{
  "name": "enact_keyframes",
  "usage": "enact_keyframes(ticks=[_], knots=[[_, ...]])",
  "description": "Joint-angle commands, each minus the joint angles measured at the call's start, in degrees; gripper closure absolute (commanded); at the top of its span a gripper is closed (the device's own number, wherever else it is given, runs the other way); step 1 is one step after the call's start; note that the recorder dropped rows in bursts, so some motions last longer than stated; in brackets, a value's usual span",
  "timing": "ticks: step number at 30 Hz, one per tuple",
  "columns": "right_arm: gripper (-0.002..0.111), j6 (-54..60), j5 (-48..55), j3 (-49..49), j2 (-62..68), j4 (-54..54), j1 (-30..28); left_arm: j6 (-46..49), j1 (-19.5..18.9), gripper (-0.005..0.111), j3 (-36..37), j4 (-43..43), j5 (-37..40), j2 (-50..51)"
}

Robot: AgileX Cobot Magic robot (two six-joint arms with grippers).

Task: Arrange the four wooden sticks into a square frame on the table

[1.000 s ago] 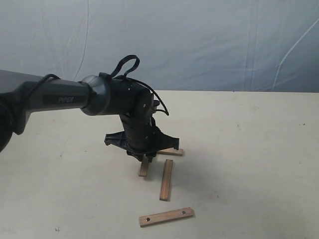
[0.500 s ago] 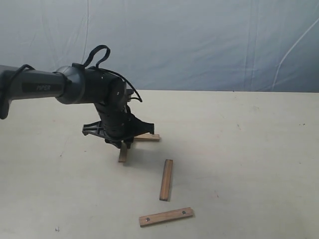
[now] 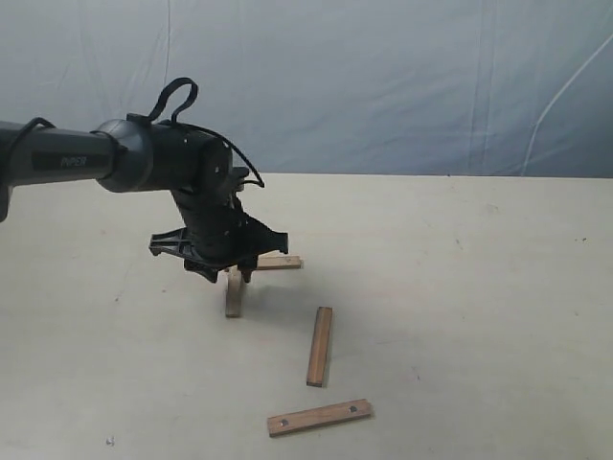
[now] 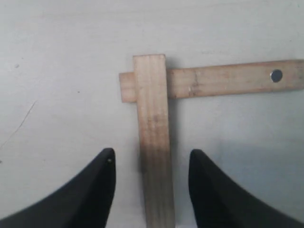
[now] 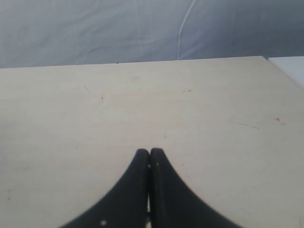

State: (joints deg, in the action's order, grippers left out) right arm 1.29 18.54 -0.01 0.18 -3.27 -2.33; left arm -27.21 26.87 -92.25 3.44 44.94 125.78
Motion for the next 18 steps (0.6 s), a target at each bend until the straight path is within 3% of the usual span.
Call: enact_keyframes(ticks=[1,3,4,11,18], knots=[[0.109,0.15,-0.61,0.01,-0.18,-0.10,-0.33,1.36,0.00,0.079,-1.39,-0.22,4.78,-4.49],[0.109,0.15,-0.61,0.01,-0.18,-0.10,-0.33,2.69,0.00,0.102,-1.39,-0.05,6.20,-7.20],[0.109,0.15,-0.61,0.01,-0.18,-0.28,-0.33,2.82,0.00,0.106,-0.99,0.22,6.43,-8.30],[0.109,0.15,-0.61,0.01,-0.18,-0.28,-0.33,2.93,-1.14,0.107,10.06,3.23,1.78,-21.90],[0.109,0.15,-1.25,0.01,-0.18,0.09,-0.33,3.88,-7.57,0.107,31.87,0.47,-13.57,-42.34]])
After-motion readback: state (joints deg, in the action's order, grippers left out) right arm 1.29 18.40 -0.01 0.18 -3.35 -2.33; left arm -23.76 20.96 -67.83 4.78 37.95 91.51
